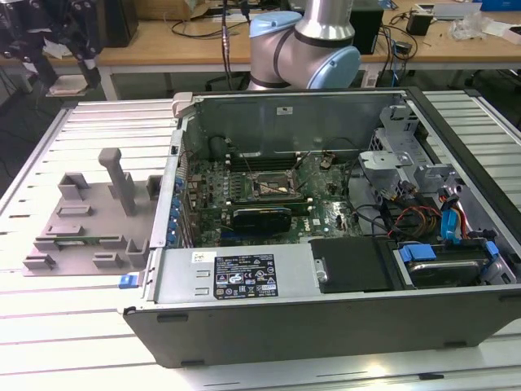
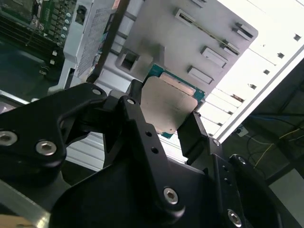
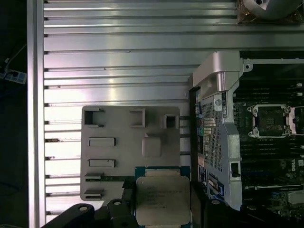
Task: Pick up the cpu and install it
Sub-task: 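Pick up the cpu and move it towards the insertion slot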
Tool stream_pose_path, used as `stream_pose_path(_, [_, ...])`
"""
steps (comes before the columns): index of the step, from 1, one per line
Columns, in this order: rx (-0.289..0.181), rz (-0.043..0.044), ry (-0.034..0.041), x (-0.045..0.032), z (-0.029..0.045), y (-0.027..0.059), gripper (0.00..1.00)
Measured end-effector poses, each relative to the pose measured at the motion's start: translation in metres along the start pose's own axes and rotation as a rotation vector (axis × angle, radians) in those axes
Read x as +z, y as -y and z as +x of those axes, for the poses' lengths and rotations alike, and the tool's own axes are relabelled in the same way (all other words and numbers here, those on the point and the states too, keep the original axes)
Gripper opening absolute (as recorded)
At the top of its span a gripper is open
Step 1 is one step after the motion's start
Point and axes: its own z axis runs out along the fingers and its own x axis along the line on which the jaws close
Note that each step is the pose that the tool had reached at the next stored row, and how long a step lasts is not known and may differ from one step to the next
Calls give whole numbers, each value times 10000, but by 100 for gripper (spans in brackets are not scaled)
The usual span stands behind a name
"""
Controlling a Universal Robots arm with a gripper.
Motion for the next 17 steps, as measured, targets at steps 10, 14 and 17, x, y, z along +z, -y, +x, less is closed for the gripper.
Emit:
stream_pose_path(10, [0,0,0,14,-358,-12,55])
stream_pose_path(14, [1,0,0,21,-555,-18,55])
stream_pose_path(17, [-1,0,-1,26,-684,-22,55])
